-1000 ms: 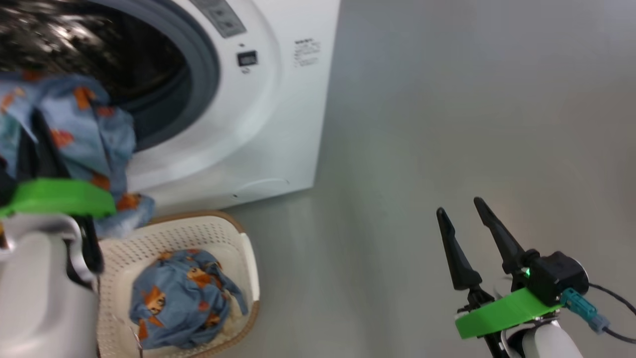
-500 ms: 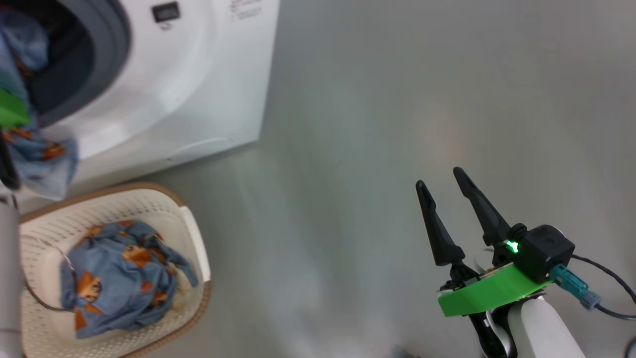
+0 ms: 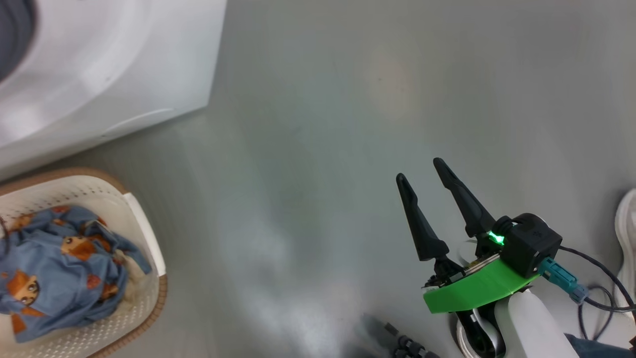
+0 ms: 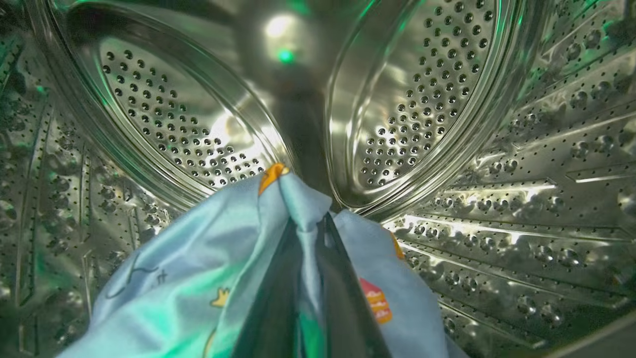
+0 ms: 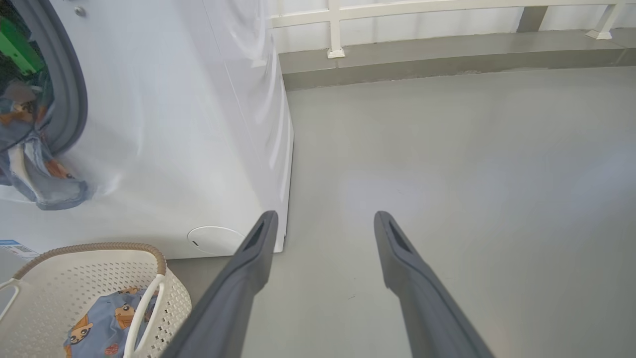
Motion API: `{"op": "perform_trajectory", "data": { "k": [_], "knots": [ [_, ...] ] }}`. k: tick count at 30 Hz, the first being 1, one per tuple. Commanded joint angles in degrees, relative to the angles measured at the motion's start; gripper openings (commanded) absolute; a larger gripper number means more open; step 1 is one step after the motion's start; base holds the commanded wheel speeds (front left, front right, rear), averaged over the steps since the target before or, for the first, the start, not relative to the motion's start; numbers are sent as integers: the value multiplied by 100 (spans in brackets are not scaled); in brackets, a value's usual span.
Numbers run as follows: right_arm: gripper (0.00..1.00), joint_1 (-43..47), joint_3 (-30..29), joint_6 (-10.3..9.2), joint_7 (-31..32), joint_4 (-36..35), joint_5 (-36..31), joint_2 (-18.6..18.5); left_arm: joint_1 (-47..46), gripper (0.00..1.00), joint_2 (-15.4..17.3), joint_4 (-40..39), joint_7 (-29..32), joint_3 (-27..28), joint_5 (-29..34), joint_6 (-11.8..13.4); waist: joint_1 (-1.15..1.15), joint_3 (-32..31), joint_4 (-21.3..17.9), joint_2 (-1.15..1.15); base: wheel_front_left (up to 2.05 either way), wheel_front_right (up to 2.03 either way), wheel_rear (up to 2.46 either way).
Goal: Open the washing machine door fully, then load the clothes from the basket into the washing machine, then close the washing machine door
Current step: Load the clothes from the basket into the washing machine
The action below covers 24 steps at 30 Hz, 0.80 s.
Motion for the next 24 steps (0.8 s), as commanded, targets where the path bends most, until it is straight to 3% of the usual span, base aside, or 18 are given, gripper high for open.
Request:
{"op": "perform_trajectory", "data": {
  "k": [1,13,21,22,24],
  "knots": [
    [100,-41,155,9,-27,-156,76,-8,-188,0,346,-125,-46,54,90,-29,0,213,-158,0,0,0,0],
    [100,-65,216,9,-27,-189,91,-8,-892,0,689,-554,-46,74,437,53,0,546,-322,0,0,0,0],
    [100,1,249,9,-27,-153,83,-8,-1049,0,645,108,-46,-165,666,116,0,491,-236,0,0,0,0],
    [100,8,251,9,-27,-133,87,-8,-1053,4,630,226,-46,-206,697,129,0,465,-218,0,0,0,0],
    [100,13,245,9,-27,-99,98,-8,-1079,35,589,516,-46,-262,737,192,0,398,-175,0,0,0,0]
  ]
}}
